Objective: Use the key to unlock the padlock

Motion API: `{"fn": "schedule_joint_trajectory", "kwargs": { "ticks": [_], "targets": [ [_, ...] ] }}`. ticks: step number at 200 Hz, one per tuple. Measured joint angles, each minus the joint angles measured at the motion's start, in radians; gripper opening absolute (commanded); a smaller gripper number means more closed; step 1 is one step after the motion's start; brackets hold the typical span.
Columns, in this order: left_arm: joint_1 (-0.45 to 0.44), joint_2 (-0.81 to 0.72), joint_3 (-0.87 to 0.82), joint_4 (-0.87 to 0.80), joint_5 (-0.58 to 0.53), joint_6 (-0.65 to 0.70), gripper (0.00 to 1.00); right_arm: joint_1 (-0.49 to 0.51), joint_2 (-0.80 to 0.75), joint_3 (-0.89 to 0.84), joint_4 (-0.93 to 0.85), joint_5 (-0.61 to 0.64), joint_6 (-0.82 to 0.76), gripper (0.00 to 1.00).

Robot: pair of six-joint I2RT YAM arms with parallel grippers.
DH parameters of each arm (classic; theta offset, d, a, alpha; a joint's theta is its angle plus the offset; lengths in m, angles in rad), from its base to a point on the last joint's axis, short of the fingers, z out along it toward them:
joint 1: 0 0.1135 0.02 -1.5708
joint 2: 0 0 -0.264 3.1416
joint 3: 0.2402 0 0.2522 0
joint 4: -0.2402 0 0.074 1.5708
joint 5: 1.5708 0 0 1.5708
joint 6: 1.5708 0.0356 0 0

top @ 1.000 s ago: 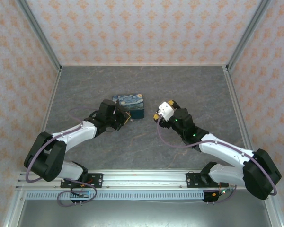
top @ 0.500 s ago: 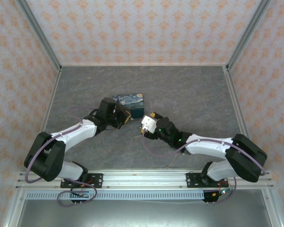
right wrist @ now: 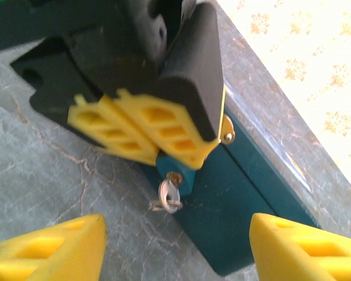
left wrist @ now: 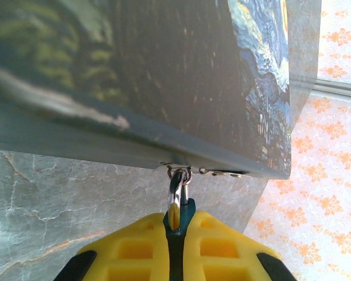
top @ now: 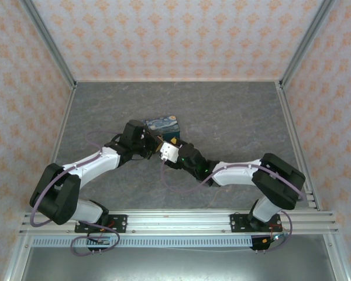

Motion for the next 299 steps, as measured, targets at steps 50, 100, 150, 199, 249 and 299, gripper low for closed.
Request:
{"fn": "schedule_joint_trajectory", "kwargs": {
  "ticks": [50,100,150,199,249,299],
  "targets": [
    [0.000,0.000,0.000,0.000,0.000,0.000,0.00,0.000,0.027,0.012,0.013,0.000,0.002,0.41],
    [0.000,0.000,0.000,0.000,0.000,-0.003,0.00,0.000,0.040,0.012,0.013,-0.002,0.011,0.27],
    [-0.006,0.000,0.000,0.000,0.000,-0.007,0.00,0.000,0.050,0.028,0.012,-0.011,0.027,0.16],
    [-0.006,0.001,0.000,0.000,-0.006,-0.008,0.00,0.000,0.058,0.036,0.013,-0.009,0.053,0.00],
    [-0.006,0.001,0.000,0.003,-0.008,-0.022,0.00,0.000,0.058,0.035,0.024,-0.004,0.160,0.00],
    [-0.007,0.007,0.000,0.007,-0.008,-0.021,0.00,-0.010,0.061,0.020,0.051,-0.032,0.381,0.00]
  ]
}}
